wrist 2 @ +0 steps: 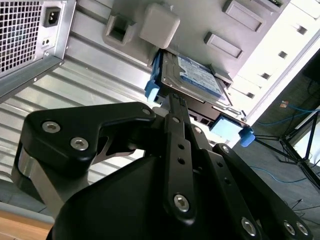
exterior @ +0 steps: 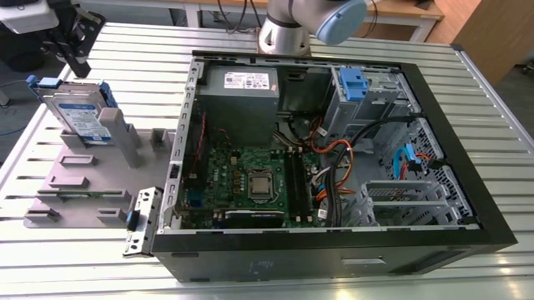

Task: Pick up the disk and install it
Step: 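Reach for the disk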

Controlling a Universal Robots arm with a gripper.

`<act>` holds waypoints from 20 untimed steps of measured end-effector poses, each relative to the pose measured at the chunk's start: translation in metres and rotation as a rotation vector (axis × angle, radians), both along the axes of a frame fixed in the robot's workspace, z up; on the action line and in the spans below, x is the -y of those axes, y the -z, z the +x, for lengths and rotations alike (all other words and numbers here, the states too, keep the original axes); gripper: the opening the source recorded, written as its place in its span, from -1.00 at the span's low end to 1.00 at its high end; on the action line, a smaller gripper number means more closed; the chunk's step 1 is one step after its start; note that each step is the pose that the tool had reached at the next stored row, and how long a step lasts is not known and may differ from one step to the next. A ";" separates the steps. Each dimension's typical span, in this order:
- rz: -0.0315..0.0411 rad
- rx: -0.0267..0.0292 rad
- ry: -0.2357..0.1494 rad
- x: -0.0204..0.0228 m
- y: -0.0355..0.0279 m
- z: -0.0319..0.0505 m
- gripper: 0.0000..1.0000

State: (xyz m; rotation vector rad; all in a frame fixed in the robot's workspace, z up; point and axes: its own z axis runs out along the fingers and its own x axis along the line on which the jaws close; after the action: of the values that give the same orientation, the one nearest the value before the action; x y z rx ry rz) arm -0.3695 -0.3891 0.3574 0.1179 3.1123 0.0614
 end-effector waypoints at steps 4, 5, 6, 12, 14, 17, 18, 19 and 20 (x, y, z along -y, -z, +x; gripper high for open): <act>-0.0006 -0.0001 0.000 -0.0020 0.0027 -0.0093 -0.79; -0.0010 -0.0002 0.000 -0.0024 0.0035 -0.0112 -0.79; -0.0015 -0.0003 0.000 -0.0027 0.0045 -0.0132 -0.79; -0.0041 -0.0008 0.000 -0.0046 0.0090 -0.0246 -0.79; -0.0048 -0.0009 0.000 -0.0051 0.0099 -0.0287 -0.79; -0.0050 -0.0006 0.000 -0.0058 0.0119 -0.0320 -0.79; -0.0051 -0.0007 0.000 -0.0060 0.0125 -0.0324 -0.79; -0.0054 -0.0009 0.000 -0.0060 0.0127 -0.0325 -0.79; -0.0055 -0.0011 0.000 -0.0060 0.0129 -0.0326 -0.79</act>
State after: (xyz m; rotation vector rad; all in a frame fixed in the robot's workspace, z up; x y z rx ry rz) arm -0.4021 -0.3831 0.3446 0.1176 3.1133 0.0528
